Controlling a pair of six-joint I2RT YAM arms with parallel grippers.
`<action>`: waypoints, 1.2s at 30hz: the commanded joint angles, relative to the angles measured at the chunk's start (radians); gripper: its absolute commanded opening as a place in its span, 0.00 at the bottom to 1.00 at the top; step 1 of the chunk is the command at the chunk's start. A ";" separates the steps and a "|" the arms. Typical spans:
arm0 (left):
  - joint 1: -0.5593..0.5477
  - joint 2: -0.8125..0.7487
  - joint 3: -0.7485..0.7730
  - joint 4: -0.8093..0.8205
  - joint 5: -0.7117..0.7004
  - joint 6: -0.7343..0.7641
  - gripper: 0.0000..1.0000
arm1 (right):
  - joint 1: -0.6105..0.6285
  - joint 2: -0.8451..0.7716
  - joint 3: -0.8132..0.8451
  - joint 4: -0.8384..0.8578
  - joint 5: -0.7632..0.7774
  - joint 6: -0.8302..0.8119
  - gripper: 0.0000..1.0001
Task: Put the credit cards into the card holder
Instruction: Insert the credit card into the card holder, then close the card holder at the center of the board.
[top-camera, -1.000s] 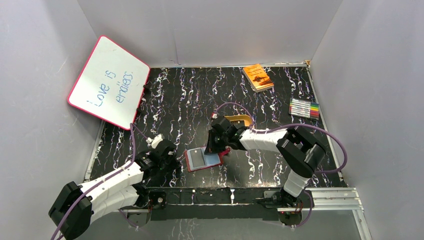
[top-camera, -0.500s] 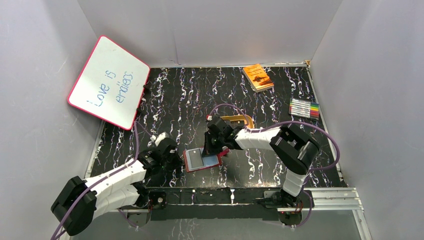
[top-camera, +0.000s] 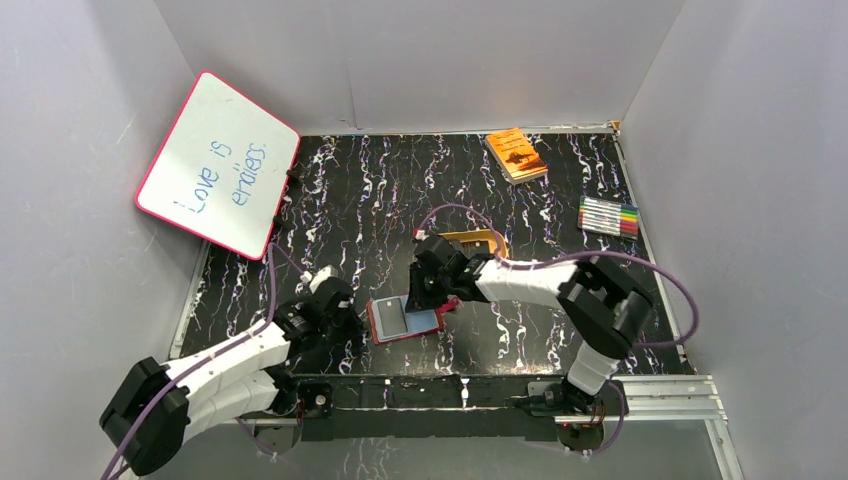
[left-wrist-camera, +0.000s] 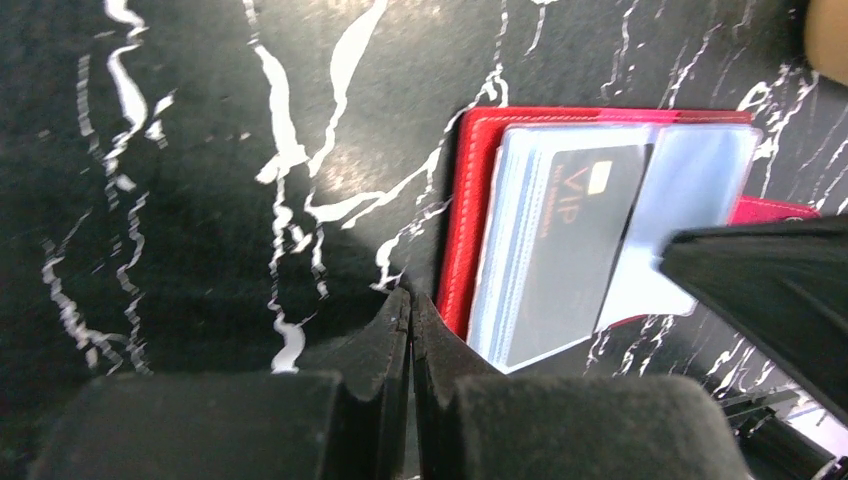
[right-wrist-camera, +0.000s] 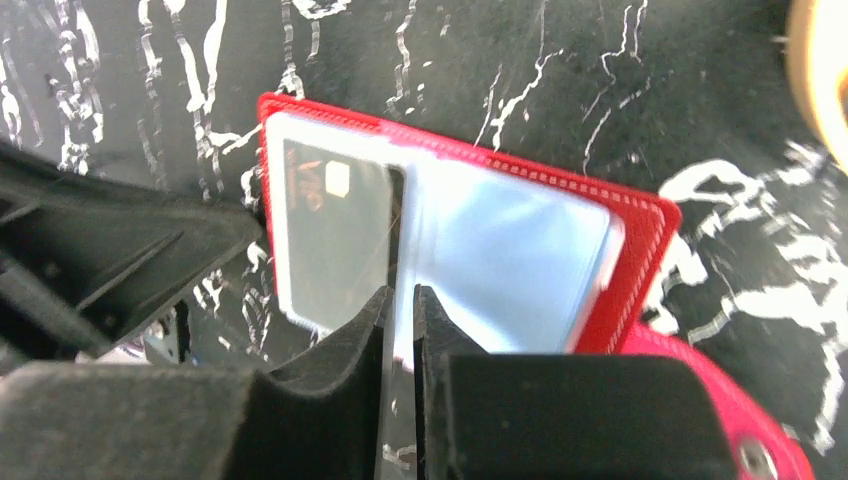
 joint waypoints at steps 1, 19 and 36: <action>-0.001 -0.088 0.015 -0.164 -0.061 -0.004 0.00 | 0.009 -0.199 0.020 -0.123 0.149 -0.066 0.26; -0.001 -0.202 0.052 -0.281 -0.081 -0.020 0.31 | -0.214 -0.481 -0.242 -0.201 0.129 -0.113 0.61; -0.001 -0.237 0.054 -0.332 -0.098 -0.047 0.36 | -0.285 -0.277 -0.221 -0.045 -0.070 -0.112 0.38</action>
